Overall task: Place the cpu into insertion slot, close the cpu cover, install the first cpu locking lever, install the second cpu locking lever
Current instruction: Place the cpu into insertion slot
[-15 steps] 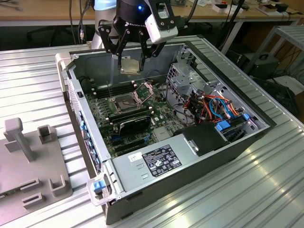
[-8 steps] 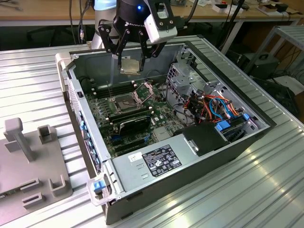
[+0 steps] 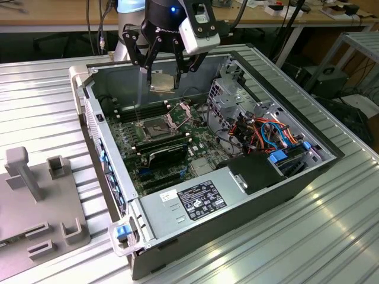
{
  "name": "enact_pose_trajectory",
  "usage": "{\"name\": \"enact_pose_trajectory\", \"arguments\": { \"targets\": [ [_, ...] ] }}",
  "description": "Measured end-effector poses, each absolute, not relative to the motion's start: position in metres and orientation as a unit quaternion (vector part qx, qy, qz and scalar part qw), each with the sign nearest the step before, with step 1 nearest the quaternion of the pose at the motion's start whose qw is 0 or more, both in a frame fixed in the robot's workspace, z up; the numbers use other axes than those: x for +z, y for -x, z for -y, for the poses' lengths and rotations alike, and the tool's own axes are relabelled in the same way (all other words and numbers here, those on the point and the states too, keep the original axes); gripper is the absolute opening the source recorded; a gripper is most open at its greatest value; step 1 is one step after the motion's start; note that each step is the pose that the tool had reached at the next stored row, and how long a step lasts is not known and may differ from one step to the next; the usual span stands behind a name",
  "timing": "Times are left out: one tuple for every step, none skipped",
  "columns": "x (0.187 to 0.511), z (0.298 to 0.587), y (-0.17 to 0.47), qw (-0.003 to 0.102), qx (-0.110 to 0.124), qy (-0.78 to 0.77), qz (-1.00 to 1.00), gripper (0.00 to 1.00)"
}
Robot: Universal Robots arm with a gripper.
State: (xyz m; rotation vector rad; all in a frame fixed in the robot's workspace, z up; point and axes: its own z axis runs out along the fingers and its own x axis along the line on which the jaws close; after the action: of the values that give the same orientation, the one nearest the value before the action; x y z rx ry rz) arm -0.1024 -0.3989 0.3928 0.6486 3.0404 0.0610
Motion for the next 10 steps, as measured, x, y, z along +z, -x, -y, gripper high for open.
{"name": "enact_pose_trajectory", "arguments": {
  "targets": [
    [0.3927,0.3989,0.1024,0.016,0.020,-0.211,-0.977,0.55],
    [0.3927,0.3989,0.1024,0.016,0.020,-0.212,-0.977,0.55],
    [0.3927,0.3989,0.1024,0.016,0.020,-0.213,-0.977,0.55],
    [0.3927,0.3989,0.1024,0.016,0.020,-0.216,-0.976,0.55],
    [0.3927,0.3989,0.1024,0.016,0.019,-0.217,-0.976,0.55],
    [0.3927,0.3989,0.1024,0.016,0.019,-0.218,-0.976,0.55],
    [0.3927,0.3989,0.1024,0.016,0.019,-0.220,-0.975,0.55],
    [0.3927,0.3988,0.1024,0.016,0.019,-0.221,-0.975,0.55],
    [0.3927,0.3988,0.1024,0.016,0.019,-0.223,-0.974,0.55],
    [0.3927,0.3989,0.1024,0.016,0.019,-0.226,-0.974,0.55]
  ]
}}
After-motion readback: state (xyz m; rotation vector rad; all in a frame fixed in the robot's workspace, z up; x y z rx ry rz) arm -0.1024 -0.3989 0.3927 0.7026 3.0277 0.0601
